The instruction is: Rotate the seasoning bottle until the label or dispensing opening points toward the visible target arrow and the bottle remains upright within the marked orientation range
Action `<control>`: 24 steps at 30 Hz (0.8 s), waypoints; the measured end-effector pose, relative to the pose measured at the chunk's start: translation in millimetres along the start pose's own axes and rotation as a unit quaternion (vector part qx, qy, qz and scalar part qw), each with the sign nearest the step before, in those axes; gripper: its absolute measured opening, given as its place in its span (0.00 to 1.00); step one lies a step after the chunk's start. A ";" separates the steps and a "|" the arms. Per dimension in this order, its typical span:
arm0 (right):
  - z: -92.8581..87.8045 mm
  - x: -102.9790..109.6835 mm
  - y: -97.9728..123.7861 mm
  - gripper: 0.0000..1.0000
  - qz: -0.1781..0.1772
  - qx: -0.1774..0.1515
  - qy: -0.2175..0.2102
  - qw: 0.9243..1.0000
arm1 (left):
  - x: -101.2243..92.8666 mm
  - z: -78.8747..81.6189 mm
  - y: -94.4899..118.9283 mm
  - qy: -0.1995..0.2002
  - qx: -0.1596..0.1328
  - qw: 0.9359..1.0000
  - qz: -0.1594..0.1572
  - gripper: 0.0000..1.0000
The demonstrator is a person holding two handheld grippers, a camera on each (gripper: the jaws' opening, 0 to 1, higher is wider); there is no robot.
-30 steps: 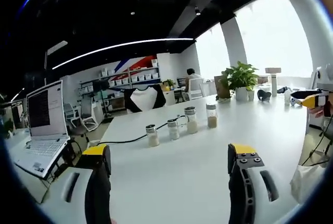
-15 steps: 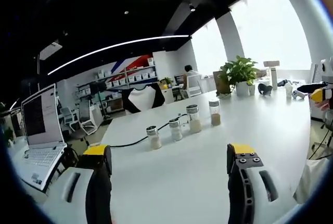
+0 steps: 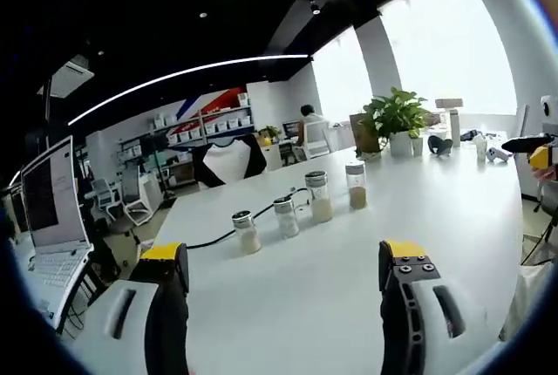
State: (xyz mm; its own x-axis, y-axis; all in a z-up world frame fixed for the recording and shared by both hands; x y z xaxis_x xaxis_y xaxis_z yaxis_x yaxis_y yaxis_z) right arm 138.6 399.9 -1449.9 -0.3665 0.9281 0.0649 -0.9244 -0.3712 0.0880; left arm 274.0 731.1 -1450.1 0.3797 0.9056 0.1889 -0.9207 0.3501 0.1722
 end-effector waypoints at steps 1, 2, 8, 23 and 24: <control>-0.3 -0.2 -0.2 0.89 -0.001 0.001 0.000 1.000 | 0.5 2.4 -3.6 0.000 -0.003 1.000 -0.002 0.96; -0.6 -0.3 -0.7 0.89 0.000 0.001 -0.001 1.000 | 1.5 4.3 -7.5 -0.001 -0.004 1.000 -0.004 0.96; -2.4 0.1 -1.7 0.88 0.002 0.002 -0.004 1.000 | 12.1 5.1 -29.7 -0.002 -0.002 1.000 -0.001 0.96; -2.1 -10.5 1.2 0.88 -0.006 0.002 -0.004 1.000 | 19.4 3.9 -56.3 0.023 -0.004 1.000 0.001 0.95; -2.4 -11.2 1.0 0.88 -0.007 0.003 -0.004 1.000 | 19.8 3.6 -57.4 0.025 -0.004 1.000 0.002 0.95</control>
State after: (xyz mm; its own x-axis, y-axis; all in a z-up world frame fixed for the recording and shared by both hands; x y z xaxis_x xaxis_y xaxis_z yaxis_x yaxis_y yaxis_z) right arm 141.5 389.2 -1452.9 -0.3530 0.9329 0.0717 -0.9286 -0.3587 0.0951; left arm 334.6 728.1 -1452.8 0.3713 0.9177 0.1415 -0.9230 0.3482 0.1641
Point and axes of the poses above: the point that each gripper's makers call its tool centre point, and the gripper's own axes: y roughly backward along the fingers, x roughly to its left, z roughly out of its top, the point moved 1 cm from there along y, roughly backward along the fingers
